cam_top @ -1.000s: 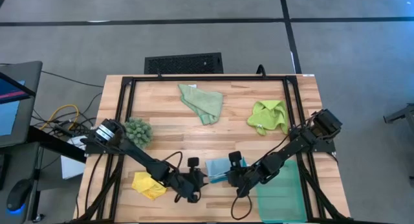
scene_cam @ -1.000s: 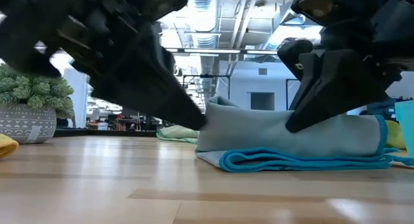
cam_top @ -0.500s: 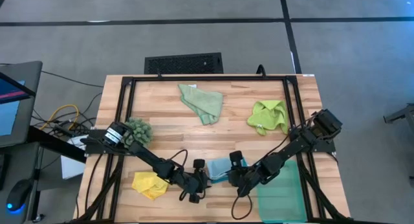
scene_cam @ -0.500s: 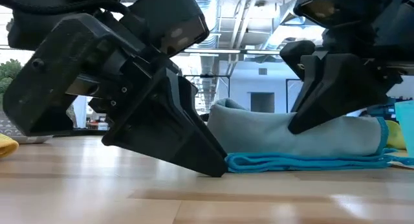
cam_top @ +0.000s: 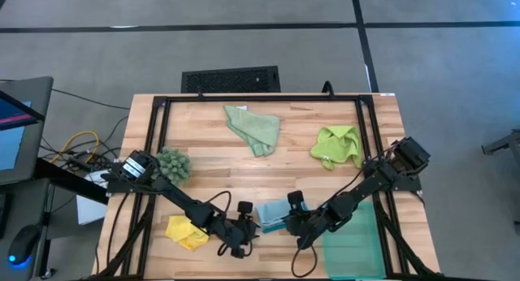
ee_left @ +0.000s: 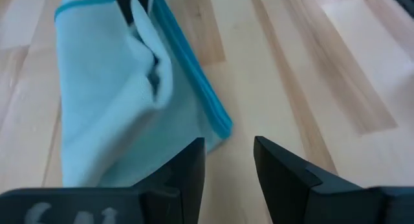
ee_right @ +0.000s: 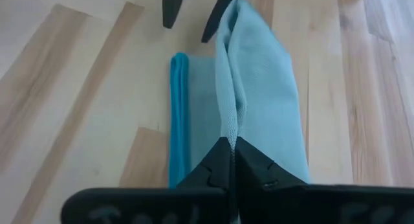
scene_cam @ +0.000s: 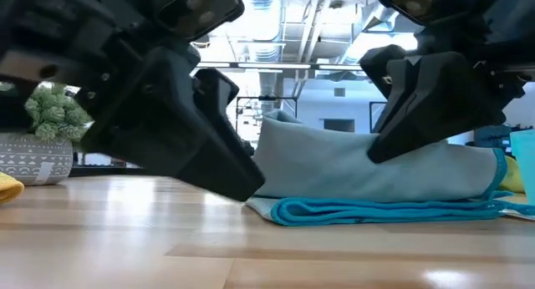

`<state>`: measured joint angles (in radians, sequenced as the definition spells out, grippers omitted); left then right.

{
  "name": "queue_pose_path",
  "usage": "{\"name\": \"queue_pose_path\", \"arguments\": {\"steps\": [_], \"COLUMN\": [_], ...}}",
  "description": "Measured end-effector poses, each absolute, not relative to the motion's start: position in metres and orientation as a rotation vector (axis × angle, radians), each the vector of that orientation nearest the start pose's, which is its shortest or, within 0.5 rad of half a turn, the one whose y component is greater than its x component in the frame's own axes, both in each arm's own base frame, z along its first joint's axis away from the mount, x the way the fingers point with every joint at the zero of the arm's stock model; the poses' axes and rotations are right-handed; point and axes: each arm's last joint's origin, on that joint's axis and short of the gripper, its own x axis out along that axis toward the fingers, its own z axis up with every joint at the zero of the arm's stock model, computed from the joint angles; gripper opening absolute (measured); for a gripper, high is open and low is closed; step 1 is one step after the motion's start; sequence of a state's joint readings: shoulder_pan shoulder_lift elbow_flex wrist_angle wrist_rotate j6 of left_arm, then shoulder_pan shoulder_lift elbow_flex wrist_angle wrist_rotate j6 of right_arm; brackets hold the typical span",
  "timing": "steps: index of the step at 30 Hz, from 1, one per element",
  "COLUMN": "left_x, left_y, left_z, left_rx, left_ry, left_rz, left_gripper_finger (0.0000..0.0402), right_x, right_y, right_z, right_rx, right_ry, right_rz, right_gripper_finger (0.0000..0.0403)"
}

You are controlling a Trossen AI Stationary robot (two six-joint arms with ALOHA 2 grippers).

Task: Fold microfiber towels
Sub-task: Fold the blue microfiber cloth

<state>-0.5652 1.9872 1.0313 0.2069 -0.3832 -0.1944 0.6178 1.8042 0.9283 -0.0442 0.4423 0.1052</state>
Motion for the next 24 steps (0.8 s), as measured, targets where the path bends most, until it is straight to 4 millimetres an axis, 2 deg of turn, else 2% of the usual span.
{"name": "queue_pose_path", "arguments": {"steps": [3,5,8,11,14,17,21,24], "left_x": [0.328,0.327,0.327,0.329,0.335,0.338,0.341,0.345], "left_y": [-0.198,-0.199,-0.199,-0.197,-0.188,-0.177,-0.171,-0.175], "left_z": [0.121,0.136,0.155,0.162,0.158,0.151,0.141,0.131], "left_rx": [0.147,0.132,0.123,0.144,0.134,0.098,0.045,0.025], "left_ry": [0.698,0.692,0.614,0.538,0.528,0.560,0.610,0.636], "left_rz": [-0.100,-0.070,0.034,0.156,0.234,0.240,0.166,0.056], "left_gripper_finger": [0.0127,0.0127,0.0127,0.0127,0.0127,0.0127,0.0127,0.0127], "right_x": [0.285,0.285,0.286,0.286,0.287,0.287,0.286,0.282], "right_y": [0.187,0.187,0.186,0.186,0.185,0.185,0.184,0.182], "right_z": [0.136,0.136,0.136,0.136,0.135,0.135,0.134,0.131], "right_rx": [-0.367,-0.367,-0.361,-0.354,-0.343,-0.330,-0.339,-0.365], "right_ry": [0.800,0.800,0.801,0.804,0.811,0.814,0.828,0.874], "right_rz": [0.120,0.120,0.115,0.118,0.130,0.123,0.122,0.117], "right_gripper_finger": [0.0030,0.0031,0.0031,0.0033,0.0051,0.0086,0.0138,0.0170]}}
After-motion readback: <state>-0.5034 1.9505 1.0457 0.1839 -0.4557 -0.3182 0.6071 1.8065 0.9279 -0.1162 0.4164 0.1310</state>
